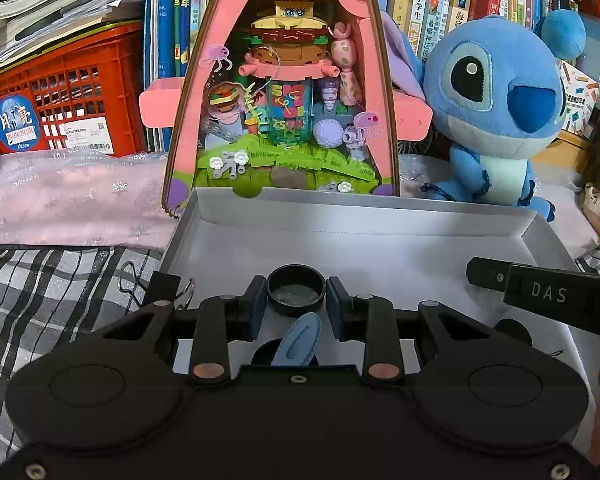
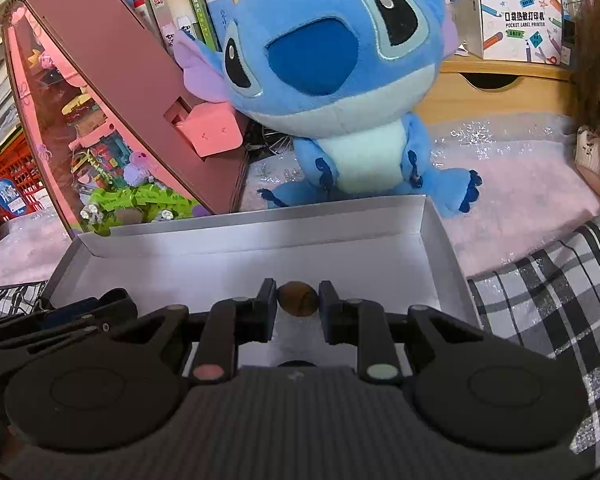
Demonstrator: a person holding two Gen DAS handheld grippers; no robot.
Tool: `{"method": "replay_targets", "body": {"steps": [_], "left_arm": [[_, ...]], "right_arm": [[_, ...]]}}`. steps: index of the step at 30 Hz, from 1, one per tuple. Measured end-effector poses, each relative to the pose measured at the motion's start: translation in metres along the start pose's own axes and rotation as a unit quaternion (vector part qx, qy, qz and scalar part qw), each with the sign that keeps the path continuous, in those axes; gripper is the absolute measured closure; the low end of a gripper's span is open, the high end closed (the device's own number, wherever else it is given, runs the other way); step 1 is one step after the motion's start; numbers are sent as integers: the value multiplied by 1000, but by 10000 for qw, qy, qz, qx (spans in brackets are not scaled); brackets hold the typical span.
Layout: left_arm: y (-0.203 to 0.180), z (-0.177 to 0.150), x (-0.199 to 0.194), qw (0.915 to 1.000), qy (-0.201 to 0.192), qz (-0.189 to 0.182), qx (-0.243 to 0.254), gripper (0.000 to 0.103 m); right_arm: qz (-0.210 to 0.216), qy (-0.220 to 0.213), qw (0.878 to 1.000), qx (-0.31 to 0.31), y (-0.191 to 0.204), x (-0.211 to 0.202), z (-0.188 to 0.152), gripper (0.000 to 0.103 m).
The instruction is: Organize rigid objects
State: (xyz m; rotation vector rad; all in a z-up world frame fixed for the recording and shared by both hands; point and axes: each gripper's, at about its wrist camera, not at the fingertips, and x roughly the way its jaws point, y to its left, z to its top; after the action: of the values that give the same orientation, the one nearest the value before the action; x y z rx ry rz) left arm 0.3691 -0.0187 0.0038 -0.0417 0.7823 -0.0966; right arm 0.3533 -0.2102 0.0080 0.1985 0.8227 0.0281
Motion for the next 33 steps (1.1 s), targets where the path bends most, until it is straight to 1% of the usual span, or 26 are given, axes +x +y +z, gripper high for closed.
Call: {"method": "replay_targets", "body": {"steps": [14, 17, 18, 22, 24, 29, 31, 33], "left_arm": [[1, -1, 0, 10000, -38, 63, -19, 72], [0, -1, -1, 10000, -38, 79, 1, 69], [0, -1, -1, 10000, -35, 78, 8, 65], [-1, -2, -8, 9999, -103, 125, 34, 56], [-1, -2, -12, 9997, -179, 125, 66, 55], [-3, -3, -21, 9997, -215, 92, 80, 51], [-3, -4, -25, 9996, -248, 110, 95, 44], [-4, -5, -29, 9995, -279, 117, 132, 41]], "right_arm": [[-14, 6, 10000, -29, 1, -1, 0, 73], [-28, 5, 10000, -55, 2, -1, 1, 71], [-24, 3, 10000, -44, 2, -1, 1, 69], [-5, -13, 10000, -7, 0, -3, 0, 54], [-5, -21, 10000, -14, -1, -4, 0, 53], [41, -95, 9999, 49, -3, -12, -1, 43], [48, -154, 9999, 31, -3, -17, 0, 40], [61, -191, 9998, 22, -4, -21, 0, 36]]}}
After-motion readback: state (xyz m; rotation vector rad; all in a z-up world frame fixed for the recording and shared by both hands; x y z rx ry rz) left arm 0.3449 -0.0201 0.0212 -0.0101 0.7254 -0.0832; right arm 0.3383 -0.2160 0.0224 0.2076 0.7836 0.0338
